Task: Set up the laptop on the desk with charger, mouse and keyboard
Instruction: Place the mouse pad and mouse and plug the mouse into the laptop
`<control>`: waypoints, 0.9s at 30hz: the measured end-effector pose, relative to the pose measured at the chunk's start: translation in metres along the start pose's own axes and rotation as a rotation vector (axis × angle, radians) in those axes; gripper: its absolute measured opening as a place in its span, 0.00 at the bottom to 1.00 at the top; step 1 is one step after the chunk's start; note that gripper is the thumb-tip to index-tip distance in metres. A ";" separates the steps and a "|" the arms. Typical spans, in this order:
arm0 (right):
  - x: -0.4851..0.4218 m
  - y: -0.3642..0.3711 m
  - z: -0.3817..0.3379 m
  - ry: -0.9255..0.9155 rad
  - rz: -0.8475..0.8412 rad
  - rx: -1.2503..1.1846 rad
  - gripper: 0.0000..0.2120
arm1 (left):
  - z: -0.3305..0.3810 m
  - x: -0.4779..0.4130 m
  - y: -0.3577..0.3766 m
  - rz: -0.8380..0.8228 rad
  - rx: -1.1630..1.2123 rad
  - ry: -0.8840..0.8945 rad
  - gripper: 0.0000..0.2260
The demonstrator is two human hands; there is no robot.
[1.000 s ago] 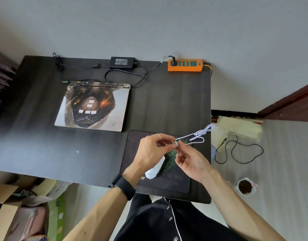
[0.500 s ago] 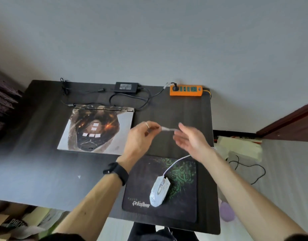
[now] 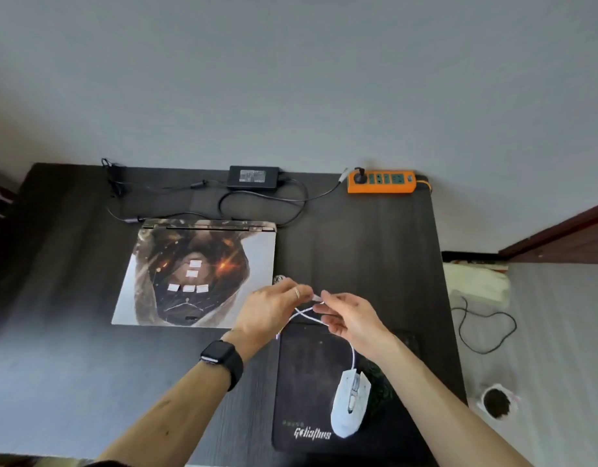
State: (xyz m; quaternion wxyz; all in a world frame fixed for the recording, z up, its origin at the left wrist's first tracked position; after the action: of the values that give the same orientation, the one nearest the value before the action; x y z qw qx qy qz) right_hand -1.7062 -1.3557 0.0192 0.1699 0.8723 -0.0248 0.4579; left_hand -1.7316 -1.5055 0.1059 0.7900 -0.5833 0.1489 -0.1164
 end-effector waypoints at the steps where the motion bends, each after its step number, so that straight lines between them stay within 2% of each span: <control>1: -0.002 0.000 0.016 0.065 -0.004 -0.074 0.12 | 0.002 0.008 0.010 -0.002 -0.017 0.064 0.11; 4: -0.008 -0.002 0.052 0.211 0.020 -0.383 0.05 | 0.004 0.026 0.036 -0.032 -0.028 0.174 0.15; 6: -0.011 -0.009 0.047 0.139 0.098 -0.548 0.03 | -0.007 0.031 0.046 -0.085 0.028 0.066 0.16; 7: -0.010 -0.019 0.033 0.021 0.155 -0.594 0.03 | -0.019 0.030 0.052 -0.125 0.072 -0.050 0.15; 9: 0.009 -0.053 -0.020 -0.331 0.335 -0.516 0.03 | -0.042 0.031 0.072 -0.254 0.096 -0.226 0.16; 11: 0.045 -0.074 -0.075 -0.652 0.421 -0.465 0.03 | -0.055 0.029 0.091 -0.352 -0.025 -0.237 0.17; 13: 0.066 -0.081 -0.108 -0.792 0.367 -0.545 0.04 | -0.062 0.022 0.103 -0.408 -0.097 -0.224 0.18; 15: 0.066 -0.070 -0.124 -0.843 0.304 -0.439 0.05 | -0.064 0.015 0.114 -0.463 -0.137 -0.199 0.19; 16: 0.059 -0.061 -0.120 -0.826 0.294 -0.397 0.05 | -0.063 0.012 0.120 -0.485 -0.171 -0.179 0.20; 18: 0.026 -0.046 -0.085 -0.661 0.290 -0.439 0.05 | -0.063 0.006 0.124 -0.484 -0.245 -0.137 0.21; 21: -0.024 -0.020 0.000 -0.324 0.222 -0.471 0.05 | -0.074 -0.002 0.119 -0.393 -0.285 -0.162 0.23; 23: -0.051 -0.006 0.044 -0.169 0.204 -0.431 0.03 | -0.090 -0.004 0.111 -0.319 -0.317 -0.194 0.26; 27: -0.097 0.018 0.073 -0.112 0.203 -0.430 0.03 | -0.123 -0.002 0.109 -0.229 -0.324 -0.235 0.33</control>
State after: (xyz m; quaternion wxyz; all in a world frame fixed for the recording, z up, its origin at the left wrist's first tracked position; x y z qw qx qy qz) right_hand -1.7081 -1.4064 -0.0924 0.3030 0.8331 -0.2186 0.4078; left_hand -1.7777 -1.5819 -0.0315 0.6797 -0.7250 0.0056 -0.1113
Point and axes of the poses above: each hand's wrist, its own x-axis away from the middle knuckle, its own y-axis out of the palm, z = x × y, the point moved 10 cm from there along -x, towards the middle knuckle, and after that the axes turned 12 degrees about -x, right-handed, at the moved point
